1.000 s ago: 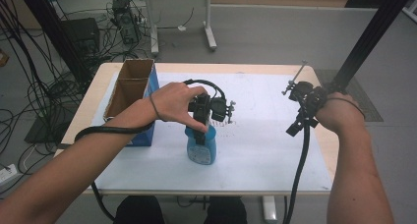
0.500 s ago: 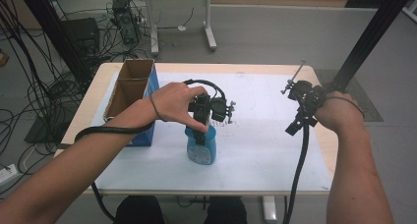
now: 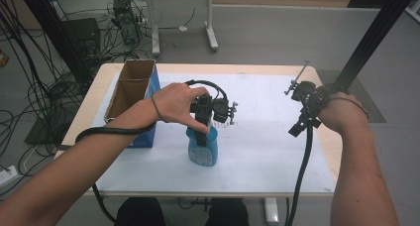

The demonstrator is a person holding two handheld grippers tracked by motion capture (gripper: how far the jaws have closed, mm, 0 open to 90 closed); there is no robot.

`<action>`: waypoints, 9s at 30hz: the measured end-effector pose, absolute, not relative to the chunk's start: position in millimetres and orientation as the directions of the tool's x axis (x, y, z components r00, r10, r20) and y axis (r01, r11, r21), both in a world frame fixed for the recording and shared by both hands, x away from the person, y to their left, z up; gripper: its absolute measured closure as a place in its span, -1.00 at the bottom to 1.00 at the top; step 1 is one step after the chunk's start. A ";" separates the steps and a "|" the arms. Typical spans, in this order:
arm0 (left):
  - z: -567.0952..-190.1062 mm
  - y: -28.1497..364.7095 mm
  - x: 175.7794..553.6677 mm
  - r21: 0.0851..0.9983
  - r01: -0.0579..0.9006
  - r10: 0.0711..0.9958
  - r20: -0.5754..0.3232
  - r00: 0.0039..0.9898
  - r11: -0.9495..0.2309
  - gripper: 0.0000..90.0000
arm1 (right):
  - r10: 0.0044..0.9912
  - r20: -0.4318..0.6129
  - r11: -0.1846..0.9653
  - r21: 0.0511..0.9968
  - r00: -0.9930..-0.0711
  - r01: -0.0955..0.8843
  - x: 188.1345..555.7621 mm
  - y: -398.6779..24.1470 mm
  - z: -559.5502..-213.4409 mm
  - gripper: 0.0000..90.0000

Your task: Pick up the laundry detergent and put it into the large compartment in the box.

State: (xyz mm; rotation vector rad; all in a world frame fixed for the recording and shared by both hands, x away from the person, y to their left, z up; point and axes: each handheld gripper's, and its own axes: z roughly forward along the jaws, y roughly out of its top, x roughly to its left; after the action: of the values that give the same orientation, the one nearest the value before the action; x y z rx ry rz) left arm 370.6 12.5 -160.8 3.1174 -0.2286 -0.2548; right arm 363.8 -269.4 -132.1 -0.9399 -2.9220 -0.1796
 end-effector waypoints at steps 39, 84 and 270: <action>-149.7 17.4 366.8 0.017 -0.086 -0.087 -0.126 0.988 -0.996 -0.19 | 0.567 0.106 0.810 0.107 -0.817 0.576 362.9 -266.6 -137.1 -0.92; -24.9 36.4 355.3 0.055 0.026 0.020 -0.101 0.995 -0.998 -0.18 | 0.538 0.084 0.827 0.139 -0.839 0.544 353.6 -255.1 -123.5 -0.92; -41.3 265.7 458.8 -0.019 0.993 0.989 -0.091 0.115 -0.117 -0.17 | 0.523 0.101 0.813 0.238 -0.846 0.531 341.5 -270.8 -134.1 -0.92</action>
State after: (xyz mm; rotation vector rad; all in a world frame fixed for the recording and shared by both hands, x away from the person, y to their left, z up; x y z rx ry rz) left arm 458.8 265.7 -41.3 2.3107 2.0564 -0.1249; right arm 341.5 -270.8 -134.1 -0.8615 -2.9622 -0.4021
